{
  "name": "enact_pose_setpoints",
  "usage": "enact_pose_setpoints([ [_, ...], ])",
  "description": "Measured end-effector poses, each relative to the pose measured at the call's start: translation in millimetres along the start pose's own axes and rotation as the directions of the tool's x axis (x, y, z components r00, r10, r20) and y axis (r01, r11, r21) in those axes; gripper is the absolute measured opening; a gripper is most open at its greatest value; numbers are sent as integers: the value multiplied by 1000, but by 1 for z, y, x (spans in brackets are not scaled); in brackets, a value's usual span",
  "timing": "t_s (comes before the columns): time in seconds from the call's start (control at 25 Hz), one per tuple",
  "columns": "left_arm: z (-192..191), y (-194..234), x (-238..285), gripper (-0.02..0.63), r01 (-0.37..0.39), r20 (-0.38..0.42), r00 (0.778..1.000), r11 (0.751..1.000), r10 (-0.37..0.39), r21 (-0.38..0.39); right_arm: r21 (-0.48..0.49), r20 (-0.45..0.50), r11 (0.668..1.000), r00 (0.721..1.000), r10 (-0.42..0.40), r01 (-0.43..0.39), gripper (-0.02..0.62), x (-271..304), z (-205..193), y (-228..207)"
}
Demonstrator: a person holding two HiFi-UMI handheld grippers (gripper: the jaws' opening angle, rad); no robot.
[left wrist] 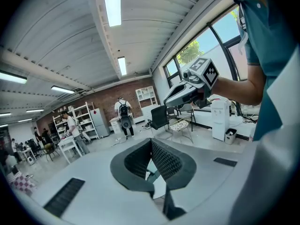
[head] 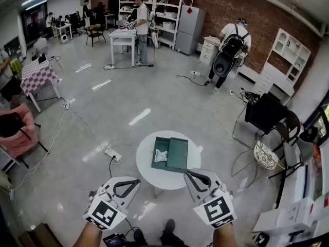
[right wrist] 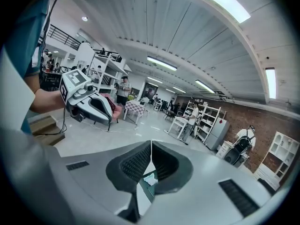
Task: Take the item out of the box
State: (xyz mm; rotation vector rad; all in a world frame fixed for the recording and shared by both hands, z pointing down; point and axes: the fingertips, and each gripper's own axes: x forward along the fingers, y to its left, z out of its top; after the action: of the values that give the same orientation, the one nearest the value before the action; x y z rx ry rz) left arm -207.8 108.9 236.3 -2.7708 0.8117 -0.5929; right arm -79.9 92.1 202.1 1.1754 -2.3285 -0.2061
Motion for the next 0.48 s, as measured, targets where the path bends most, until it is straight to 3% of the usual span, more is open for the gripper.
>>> enact_pose_setpoints([
  [0.48, 5, 36, 76, 19, -98, -55, 994, 994, 95, -43, -48, 35, 991, 992, 124, -123, 38, 60, -21, -76],
])
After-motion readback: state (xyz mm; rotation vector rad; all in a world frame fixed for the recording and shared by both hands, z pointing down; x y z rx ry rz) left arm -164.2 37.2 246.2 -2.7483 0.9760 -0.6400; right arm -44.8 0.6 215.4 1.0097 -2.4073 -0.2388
